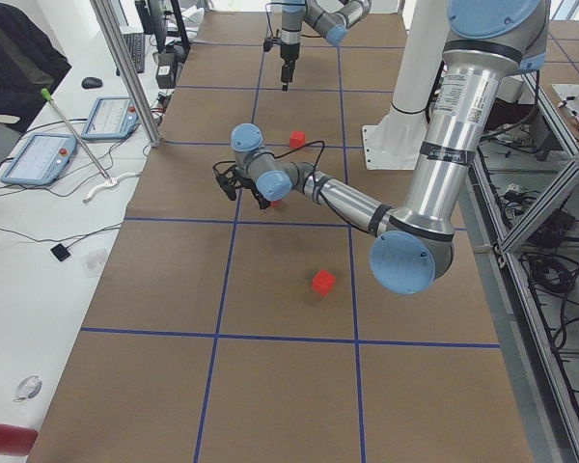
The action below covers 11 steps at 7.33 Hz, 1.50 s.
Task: Form red blocks into L shape at center
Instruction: 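Open the right gripper and lift it away while the left arm reaches out, then grasp the farther red cube with the left gripper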
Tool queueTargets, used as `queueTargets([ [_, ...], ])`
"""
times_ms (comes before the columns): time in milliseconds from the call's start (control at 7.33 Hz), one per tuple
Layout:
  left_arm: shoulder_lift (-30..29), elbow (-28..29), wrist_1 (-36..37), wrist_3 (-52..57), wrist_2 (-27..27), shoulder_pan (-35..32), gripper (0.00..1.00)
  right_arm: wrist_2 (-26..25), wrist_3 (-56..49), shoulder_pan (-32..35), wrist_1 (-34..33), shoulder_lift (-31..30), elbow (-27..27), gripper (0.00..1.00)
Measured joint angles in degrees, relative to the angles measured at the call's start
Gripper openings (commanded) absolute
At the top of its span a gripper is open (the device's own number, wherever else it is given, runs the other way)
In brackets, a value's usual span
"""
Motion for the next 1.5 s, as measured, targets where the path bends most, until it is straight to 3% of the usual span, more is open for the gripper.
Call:
queueTargets([
  [273,-1.52,0.69,0.67,-6.69,4.84,4.54,1.0,-0.21,-2.86,0.81,0.15,-2.1,-0.11,1.0],
  [682,-4.76,2.29,4.83,-10.59,5.8,7.72,0.99,-0.39,-4.87,1.35,0.19,-3.37,-0.24,1.0],
  [955,-6.64,4.39,5.27,-10.76,5.84,8.1,0.9,-0.38,-5.06,1.47,0.22,-3.53,-0.25,1.0],
  [1227,-7.58,5.84,5.34,-10.84,5.91,8.2,0.0,-0.38,-5.13,1.56,0.23,-3.7,-0.26,1.0],
  [1500,-7.89,6.16,5.36,-11.38,5.97,8.29,0.0,-0.44,-5.15,1.62,0.23,-3.85,-0.28,1.0],
])
